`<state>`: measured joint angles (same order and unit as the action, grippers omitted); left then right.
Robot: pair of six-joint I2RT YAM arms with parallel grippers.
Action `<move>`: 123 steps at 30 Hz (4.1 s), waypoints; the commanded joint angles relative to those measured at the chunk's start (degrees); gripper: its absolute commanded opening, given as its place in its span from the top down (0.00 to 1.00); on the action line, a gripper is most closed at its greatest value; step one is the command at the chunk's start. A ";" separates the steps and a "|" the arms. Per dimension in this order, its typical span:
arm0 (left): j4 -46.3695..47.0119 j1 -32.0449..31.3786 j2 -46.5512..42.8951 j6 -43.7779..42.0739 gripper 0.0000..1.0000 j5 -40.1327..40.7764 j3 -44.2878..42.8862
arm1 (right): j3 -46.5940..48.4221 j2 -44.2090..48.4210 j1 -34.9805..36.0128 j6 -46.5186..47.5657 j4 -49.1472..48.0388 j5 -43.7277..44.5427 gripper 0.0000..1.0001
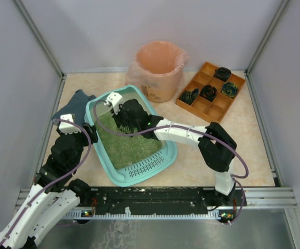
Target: Clean the litter box
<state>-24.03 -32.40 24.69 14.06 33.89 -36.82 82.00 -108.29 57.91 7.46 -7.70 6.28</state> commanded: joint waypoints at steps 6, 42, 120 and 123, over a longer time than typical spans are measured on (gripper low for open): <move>-0.55 0.15 -0.32 -0.09 0.24 0.48 -0.62 | 2.10 9.16 -5.85 6.64 1.71 4.68 1.00; -0.53 0.15 0.37 0.00 0.23 -0.32 -0.48 | 5.11 2.78 -6.56 18.35 34.65 -38.07 1.00; -24.61 0.15 -9.76 29.22 0.20 18.94 -6.15 | 9.40 -10.06 6.36 29.97 -12.82 49.09 1.00; -24.40 0.15 -9.92 28.93 0.20 19.01 -5.76 | 9.89 -11.55 6.43 31.12 -13.25 49.13 1.00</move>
<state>-46.39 -32.40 15.59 40.58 51.16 -41.69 88.33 -117.95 64.01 35.24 -16.12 52.40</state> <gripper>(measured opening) 0.798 0.162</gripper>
